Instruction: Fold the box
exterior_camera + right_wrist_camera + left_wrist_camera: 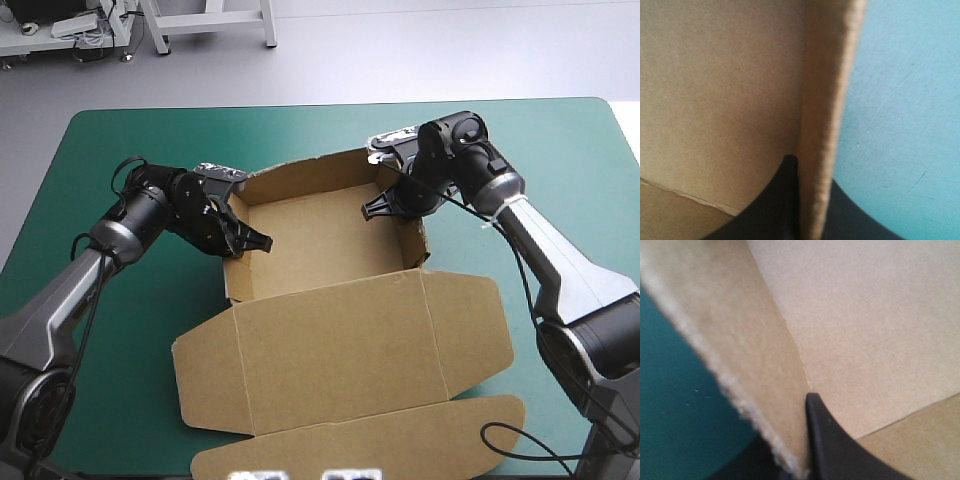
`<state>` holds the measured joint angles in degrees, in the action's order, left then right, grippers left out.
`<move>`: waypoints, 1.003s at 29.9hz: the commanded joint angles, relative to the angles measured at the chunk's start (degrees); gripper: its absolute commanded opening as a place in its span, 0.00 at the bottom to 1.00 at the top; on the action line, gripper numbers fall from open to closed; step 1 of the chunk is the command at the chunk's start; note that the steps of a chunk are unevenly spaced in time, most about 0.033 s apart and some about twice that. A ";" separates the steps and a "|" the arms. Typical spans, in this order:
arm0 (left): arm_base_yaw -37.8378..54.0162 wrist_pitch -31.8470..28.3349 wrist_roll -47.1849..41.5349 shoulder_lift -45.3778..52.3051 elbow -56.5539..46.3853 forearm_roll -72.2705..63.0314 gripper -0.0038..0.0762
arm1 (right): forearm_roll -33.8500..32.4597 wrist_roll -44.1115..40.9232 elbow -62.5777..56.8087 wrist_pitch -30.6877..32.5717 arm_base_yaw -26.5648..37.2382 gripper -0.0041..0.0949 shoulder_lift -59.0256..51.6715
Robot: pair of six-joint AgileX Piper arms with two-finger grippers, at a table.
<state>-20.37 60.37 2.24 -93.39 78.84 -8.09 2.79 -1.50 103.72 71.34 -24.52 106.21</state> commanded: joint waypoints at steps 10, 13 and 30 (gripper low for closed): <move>-0.73 -1.74 4.66 -2.99 3.93 -3.27 0.04 | 6.46 3.79 0.07 0.25 4.21 0.03 0.90; -0.73 -1.65 4.66 -2.99 6.51 -3.27 0.04 | 6.47 3.90 -1.75 0.34 5.40 0.03 0.90; -0.73 5.25 7.19 -8.59 12.13 -3.14 0.04 | 6.48 3.17 -8.06 0.24 5.49 0.03 0.90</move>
<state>-20.42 66.67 7.02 -104.24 88.91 -8.73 9.50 0.00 94.61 68.44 -19.09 110.11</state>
